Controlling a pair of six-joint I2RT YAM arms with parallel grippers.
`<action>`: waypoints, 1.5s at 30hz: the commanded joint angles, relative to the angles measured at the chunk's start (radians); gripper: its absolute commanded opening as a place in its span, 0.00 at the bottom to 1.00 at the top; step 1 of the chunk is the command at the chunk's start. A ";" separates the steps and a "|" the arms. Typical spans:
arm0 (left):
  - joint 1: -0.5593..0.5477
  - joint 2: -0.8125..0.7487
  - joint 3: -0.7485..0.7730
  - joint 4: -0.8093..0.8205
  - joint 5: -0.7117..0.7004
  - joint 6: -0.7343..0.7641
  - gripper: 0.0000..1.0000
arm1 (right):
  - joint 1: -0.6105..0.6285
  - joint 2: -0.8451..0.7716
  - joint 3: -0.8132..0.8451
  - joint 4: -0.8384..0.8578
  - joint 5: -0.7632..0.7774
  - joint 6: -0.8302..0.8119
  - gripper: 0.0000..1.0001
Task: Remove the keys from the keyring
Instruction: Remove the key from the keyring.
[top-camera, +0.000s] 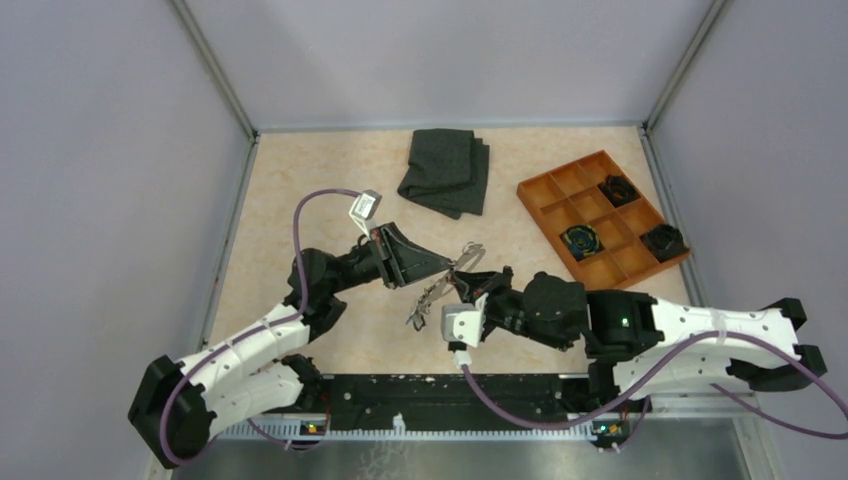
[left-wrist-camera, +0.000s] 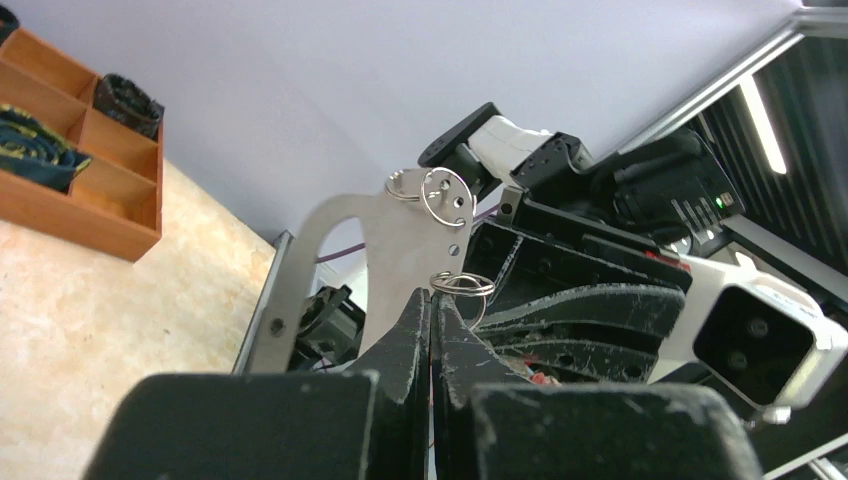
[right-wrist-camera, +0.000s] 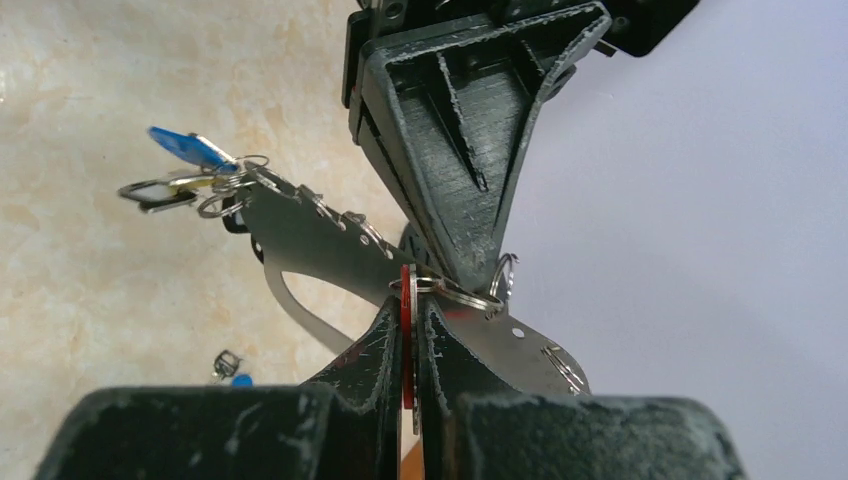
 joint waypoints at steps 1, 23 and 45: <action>0.004 -0.025 0.056 -0.078 -0.030 -0.028 0.00 | 0.011 0.024 -0.008 0.021 0.073 -0.019 0.00; 0.004 -0.104 0.235 -0.754 -0.200 0.366 0.28 | 0.003 -0.034 0.043 0.039 -0.001 0.052 0.00; 0.003 -0.288 0.087 -0.147 0.213 0.780 0.34 | -0.013 -0.148 0.120 0.023 -0.310 0.173 0.00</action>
